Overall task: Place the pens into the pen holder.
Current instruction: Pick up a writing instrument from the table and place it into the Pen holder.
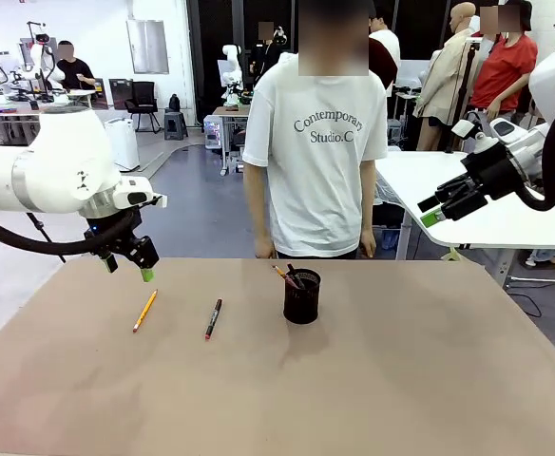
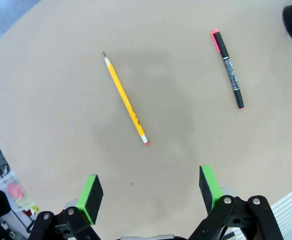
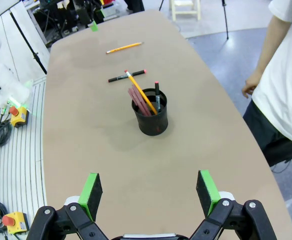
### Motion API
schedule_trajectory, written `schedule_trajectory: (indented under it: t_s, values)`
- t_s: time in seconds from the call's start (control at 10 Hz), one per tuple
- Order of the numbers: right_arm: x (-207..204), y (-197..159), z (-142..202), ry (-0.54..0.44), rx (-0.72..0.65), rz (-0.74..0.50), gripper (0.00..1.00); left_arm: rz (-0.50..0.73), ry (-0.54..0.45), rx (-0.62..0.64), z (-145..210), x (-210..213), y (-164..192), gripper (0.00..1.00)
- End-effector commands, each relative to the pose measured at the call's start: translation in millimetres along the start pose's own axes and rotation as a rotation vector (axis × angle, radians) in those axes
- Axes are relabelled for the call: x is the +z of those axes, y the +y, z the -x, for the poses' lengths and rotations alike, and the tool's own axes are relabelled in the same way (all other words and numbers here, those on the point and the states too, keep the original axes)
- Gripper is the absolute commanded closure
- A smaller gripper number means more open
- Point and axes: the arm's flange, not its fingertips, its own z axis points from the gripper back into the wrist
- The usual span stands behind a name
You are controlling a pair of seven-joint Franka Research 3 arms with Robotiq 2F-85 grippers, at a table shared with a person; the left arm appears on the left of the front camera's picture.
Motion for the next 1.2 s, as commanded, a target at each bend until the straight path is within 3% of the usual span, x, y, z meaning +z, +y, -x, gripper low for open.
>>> schedule_trajectory:
  t_s: [0.0,0.4,0.9,1.1]
  values:
    - [0.7,0.6,-1.6,-0.001,-0.006,0.001,0.00,-0.023,-0.009,-0.002,4.1,4.0,-0.2,0.00]
    - [0.7,0.6,-1.6,-0.001,-0.006,0.001,0.00,-0.013,0.038,0.044,-10.3,-8.7,0.9,0.00]
    - [0.7,0.6,-1.6,-0.001,-0.006,0.001,0.00,-0.052,0.104,0.244,-65.2,-83.7,34.4,0.00]
    - [0.7,0.6,-1.6,-0.001,-0.006,0.001,0.00,-0.077,0.103,0.248,-78.5,-113.1,49.5,0.00]
